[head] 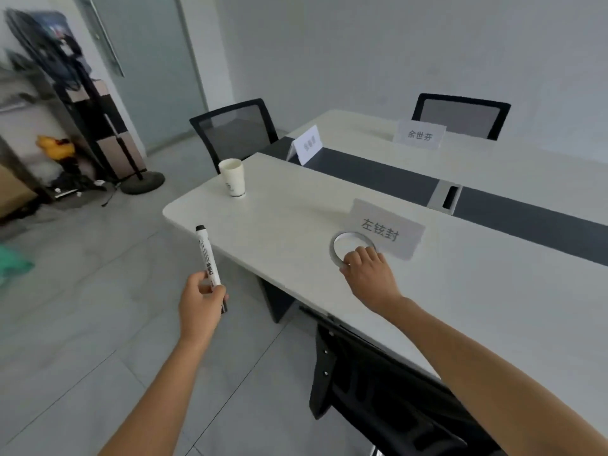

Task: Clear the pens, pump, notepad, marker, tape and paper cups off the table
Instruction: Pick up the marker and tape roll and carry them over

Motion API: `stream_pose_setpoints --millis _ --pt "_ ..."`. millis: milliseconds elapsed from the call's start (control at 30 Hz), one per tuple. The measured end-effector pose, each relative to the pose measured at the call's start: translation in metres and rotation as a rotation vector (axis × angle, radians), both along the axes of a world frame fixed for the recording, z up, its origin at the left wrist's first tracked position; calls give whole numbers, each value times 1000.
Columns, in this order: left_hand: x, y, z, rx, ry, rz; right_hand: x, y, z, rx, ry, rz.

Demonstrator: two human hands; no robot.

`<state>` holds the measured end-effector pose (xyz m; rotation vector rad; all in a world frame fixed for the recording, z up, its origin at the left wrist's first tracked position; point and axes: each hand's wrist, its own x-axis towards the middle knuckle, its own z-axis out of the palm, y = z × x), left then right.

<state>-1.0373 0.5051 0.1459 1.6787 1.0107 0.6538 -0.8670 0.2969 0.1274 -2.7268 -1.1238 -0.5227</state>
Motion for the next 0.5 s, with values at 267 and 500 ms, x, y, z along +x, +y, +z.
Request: stream_pose_setpoints --millis 267,500 --pt "-150 112 -34 -86 89 283 -133 181 -6 181 100 419" --pt "-249 139 -79 -252 110 489 -229 237 -59 59 343 417"
